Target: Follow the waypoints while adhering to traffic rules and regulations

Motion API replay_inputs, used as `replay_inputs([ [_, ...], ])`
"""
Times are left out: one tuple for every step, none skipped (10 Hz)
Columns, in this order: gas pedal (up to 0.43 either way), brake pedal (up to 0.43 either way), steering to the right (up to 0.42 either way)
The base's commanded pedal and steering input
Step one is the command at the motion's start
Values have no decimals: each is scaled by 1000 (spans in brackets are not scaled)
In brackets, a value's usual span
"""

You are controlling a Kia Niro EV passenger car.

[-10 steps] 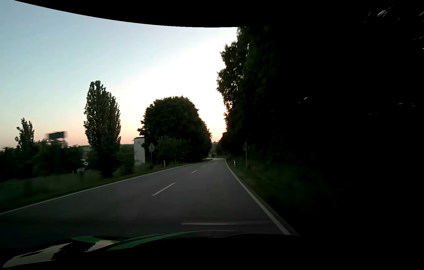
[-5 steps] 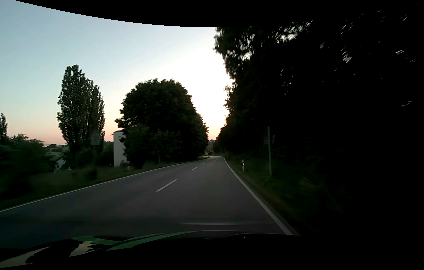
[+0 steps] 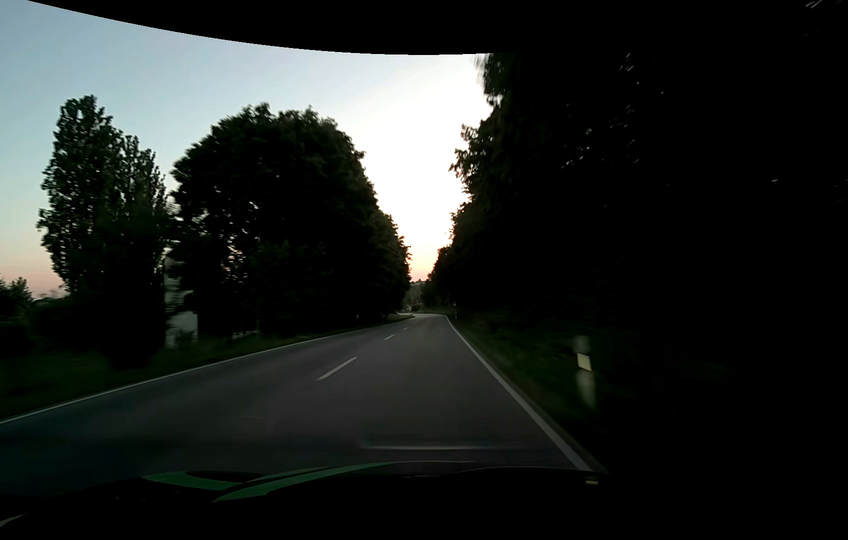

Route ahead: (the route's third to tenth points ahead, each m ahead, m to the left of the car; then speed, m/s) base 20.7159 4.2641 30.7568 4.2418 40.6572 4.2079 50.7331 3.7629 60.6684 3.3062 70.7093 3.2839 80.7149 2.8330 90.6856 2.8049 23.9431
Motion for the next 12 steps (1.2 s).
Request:
replay_inputs([
  [370, 0, 5],
  [370, 0, 5],
  [370, 0, 5],
  [370, 0, 5],
  [370, 0, 5],
  [370, 0, 5],
  [378, 0, 5],
  [378, 0, 5],
  [378, 0, 5],
  [378, 0, 5],
  [378, 0, 4],
  [378, 0, 3],
])
